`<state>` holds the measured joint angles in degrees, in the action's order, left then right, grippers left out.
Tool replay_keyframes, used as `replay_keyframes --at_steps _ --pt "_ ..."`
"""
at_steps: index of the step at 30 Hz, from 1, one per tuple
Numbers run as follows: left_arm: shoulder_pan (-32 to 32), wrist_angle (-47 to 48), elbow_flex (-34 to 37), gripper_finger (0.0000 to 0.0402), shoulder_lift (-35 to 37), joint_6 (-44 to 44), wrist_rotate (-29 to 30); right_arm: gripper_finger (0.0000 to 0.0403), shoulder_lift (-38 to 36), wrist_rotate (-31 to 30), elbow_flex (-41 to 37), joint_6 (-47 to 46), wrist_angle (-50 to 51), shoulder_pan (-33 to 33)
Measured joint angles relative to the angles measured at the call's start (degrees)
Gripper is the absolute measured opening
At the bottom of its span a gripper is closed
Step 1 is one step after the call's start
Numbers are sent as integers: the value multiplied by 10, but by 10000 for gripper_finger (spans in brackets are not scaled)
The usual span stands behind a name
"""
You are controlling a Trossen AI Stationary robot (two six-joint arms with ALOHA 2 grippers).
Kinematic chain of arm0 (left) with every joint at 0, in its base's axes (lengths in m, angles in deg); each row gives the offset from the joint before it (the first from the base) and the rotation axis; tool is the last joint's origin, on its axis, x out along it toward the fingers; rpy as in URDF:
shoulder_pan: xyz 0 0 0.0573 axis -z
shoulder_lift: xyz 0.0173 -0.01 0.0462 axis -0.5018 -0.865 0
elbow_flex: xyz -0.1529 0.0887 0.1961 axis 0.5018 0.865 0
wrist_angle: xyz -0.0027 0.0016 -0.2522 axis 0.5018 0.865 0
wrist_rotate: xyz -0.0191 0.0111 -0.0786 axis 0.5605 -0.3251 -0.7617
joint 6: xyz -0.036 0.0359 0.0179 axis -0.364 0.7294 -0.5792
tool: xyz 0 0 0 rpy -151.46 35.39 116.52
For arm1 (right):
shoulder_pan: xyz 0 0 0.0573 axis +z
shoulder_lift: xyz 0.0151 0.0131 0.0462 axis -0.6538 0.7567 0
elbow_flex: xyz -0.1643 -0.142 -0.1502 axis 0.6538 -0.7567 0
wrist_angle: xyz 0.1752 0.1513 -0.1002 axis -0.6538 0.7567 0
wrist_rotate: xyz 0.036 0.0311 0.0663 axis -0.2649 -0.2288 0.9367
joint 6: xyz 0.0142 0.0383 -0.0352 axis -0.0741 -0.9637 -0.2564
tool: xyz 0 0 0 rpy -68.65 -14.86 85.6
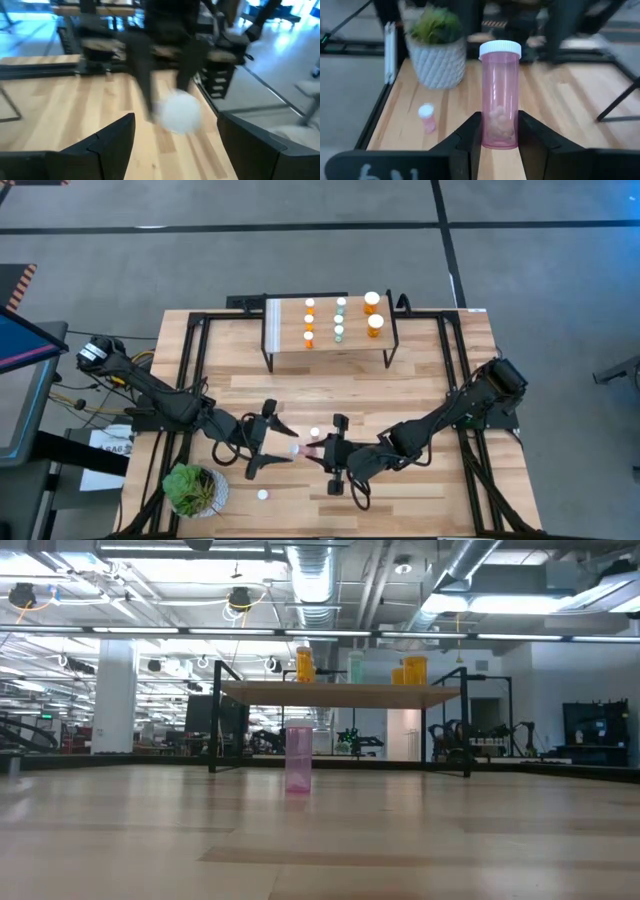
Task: Pick and place medicine bottles onto shelf by color
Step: Put the top right small pink pill bottle on the shelf
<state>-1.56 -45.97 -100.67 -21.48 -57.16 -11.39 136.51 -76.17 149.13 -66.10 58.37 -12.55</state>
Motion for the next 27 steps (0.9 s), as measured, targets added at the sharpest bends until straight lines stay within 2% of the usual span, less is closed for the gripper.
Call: replay_keyframes --at_steps 7,15,27 --pt "0 -1 1 270 -1 1 -13 124 -1 -3 1 0 1 -6" --pt "0 -1 1 270 -1 1 50 124 -1 0 1 -4 3 -6" --pt "0 -3 1 268 0 0 55 124 0 2 1 -4 5 -6"
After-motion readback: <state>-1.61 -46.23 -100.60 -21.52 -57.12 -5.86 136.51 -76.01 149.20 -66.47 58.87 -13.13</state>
